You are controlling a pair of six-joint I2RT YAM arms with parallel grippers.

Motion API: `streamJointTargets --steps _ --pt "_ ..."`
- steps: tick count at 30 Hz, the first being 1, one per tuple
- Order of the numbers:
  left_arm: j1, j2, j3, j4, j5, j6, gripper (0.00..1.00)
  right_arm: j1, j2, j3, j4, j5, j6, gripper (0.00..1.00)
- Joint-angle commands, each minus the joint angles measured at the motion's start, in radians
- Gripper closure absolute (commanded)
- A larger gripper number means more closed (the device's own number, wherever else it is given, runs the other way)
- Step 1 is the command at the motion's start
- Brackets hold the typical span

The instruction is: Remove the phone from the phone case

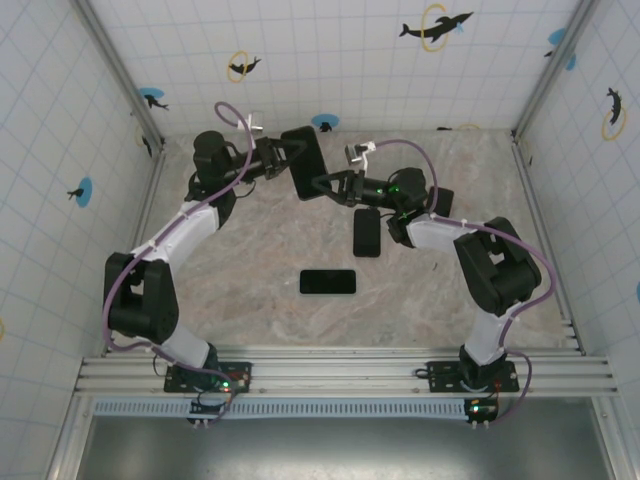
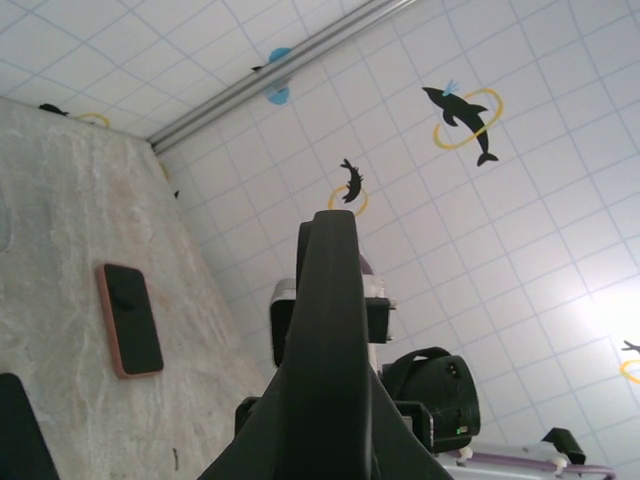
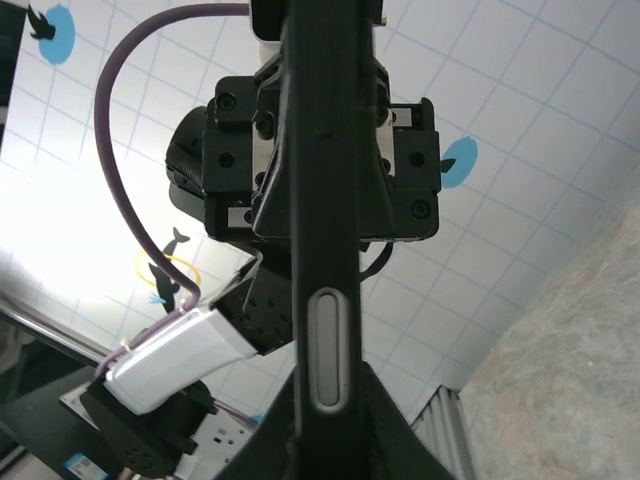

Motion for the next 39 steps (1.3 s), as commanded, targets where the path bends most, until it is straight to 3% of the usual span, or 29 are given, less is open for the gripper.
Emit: streamJointTargets --steps 1,6,9,16,21,26,39 --pt "-0.006 0.02 0.032 0.089 0.022 -0.015 1.0 -0.002 -0.009 -0.006 0.112 0.001 0.036 0.79" --pt "-0.005 0.027 0.047 0.087 -0.019 -0.046 1.0 -0.008 -0.02 -0.014 0.097 0.004 0.016 0.72" --pt "-0.004 0.019 0.047 0.082 -0.078 -0.061 1.0 -0.013 -0.04 -0.037 0.054 0.018 -0.042 0.61" --pt "-0.008 -0.059 -0.014 0.025 -0.339 -0.064 1.0 -0.003 -0.181 -0.138 -0.253 0.15 -0.355 0.45" --pt "-0.04 -0.104 -0.055 0.029 -0.475 -0.082 1.0 0.047 -0.234 -0.209 -0.199 0.242 -0.396 0.44" --pt "-0.08 -0.14 -0.099 0.078 -0.578 -0.119 1.0 0.087 -0.222 -0.245 -0.081 0.369 -0.36 0.49" --pt "-0.126 -0.17 -0.102 0.059 -0.616 -0.145 1.0 0.118 -0.164 -0.168 0.005 0.449 -0.343 0.56"
